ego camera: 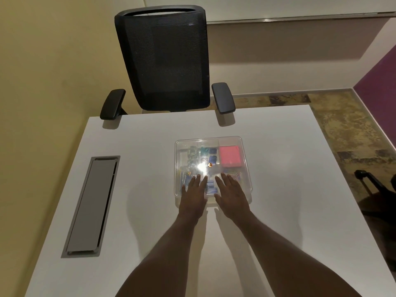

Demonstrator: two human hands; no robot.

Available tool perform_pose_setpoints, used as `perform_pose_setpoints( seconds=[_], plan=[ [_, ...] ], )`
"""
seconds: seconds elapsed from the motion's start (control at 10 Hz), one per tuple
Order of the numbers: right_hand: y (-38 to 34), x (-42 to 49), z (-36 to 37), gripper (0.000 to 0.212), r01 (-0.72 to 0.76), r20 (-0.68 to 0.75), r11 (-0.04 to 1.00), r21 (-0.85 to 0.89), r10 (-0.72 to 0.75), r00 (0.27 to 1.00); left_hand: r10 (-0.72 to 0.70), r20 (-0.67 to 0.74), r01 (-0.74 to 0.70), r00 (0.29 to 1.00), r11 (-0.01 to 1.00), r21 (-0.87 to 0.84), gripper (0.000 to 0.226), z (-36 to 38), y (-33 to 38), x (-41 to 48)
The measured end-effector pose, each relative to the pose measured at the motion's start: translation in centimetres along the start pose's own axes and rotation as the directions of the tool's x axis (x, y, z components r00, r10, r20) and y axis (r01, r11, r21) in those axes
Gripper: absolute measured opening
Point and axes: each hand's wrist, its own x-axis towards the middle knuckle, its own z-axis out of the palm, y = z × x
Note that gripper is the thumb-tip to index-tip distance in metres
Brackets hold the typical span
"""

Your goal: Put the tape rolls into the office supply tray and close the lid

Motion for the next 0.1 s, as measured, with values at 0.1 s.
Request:
perform_pose_setpoints(
  seconds=[0.1],
  plan=[
    [-0.48,-0.63,-0.10,0.061,0.014,-0.092,1.000,-0.022,-0.016,0.996,0.008,-0.052,-0.009,0.999,1.000,-0.011,0.071,0.07,-0.01,-0.73]
  ],
)
